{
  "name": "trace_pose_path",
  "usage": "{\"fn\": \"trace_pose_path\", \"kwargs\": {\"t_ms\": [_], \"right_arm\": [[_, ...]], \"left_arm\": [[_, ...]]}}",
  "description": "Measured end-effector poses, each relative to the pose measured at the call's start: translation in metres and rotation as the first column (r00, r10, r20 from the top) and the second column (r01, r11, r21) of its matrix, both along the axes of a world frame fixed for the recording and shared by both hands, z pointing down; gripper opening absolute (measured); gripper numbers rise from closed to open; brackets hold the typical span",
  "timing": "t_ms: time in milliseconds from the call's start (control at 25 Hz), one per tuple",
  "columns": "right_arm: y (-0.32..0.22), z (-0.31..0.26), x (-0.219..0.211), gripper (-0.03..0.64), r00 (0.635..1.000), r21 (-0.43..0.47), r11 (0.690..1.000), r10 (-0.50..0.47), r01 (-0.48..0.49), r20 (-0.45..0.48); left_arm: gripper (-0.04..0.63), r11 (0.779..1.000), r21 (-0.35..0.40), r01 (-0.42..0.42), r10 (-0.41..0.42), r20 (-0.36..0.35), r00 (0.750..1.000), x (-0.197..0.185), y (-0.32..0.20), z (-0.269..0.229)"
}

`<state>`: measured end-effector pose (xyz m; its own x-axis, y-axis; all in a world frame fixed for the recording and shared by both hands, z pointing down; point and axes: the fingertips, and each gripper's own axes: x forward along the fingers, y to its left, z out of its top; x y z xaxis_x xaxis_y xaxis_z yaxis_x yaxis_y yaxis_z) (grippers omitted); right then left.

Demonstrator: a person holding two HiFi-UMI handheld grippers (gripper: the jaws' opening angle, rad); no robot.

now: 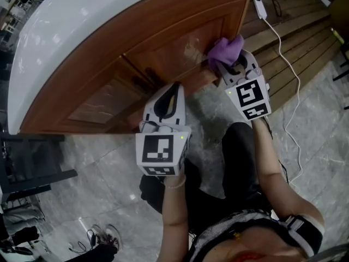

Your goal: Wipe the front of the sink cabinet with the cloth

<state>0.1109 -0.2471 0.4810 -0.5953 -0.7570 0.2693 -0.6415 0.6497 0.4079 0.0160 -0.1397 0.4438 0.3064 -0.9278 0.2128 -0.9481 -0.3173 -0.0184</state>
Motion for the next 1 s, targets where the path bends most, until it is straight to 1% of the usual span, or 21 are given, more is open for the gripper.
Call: {"fn": "trace_pose_path", "kwargs": {"t_ms": [80,160,360,520,640,760,1000], "right_arm": [[0.012,0.000,-0.013,0.169,0.997,-0.039,0.998,-0.043,0.046,0.069],[0.024,0.002,-0.026,0.169,0.991,-0.063,0.994,-0.080,0.087,0.104],[0.054,0.012,-0.069,0.169,0.976,-0.087,0.976,-0.191,0.200,0.106],[0.071,0.023,-0.100,0.169,0.962,-0.098,0.959,-0.260,0.268,0.087],[0.080,0.032,-0.115,0.169,0.954,-0.103,0.949,-0.292,0.297,0.066],[0.087,0.040,-0.127,0.169,0.947,-0.103,0.941,-0.316,0.321,0.063],[0.084,0.044,-0.136,0.169,0.952,-0.090,0.949,-0.298,0.303,0.064]], "left_arm": [[0.000,1.000,0.002,0.023,-0.023,-0.010,1.000,-0.008,0.001,-0.001],[0.000,0.999,0.003,0.047,-0.047,-0.019,0.999,-0.017,0.003,-0.003],[0.000,0.993,0.002,0.115,-0.115,-0.033,0.993,-0.038,0.010,-0.005],[0.000,0.992,-0.001,0.128,-0.128,-0.033,0.991,-0.045,0.014,-0.004],[0.000,0.992,-0.001,0.125,-0.125,-0.038,0.991,-0.046,0.015,-0.004],[0.000,0.992,-0.002,0.126,-0.126,-0.040,0.991,-0.048,0.016,-0.004],[0.000,0.994,0.001,0.113,-0.113,-0.056,0.992,-0.047,0.016,-0.004]]}}
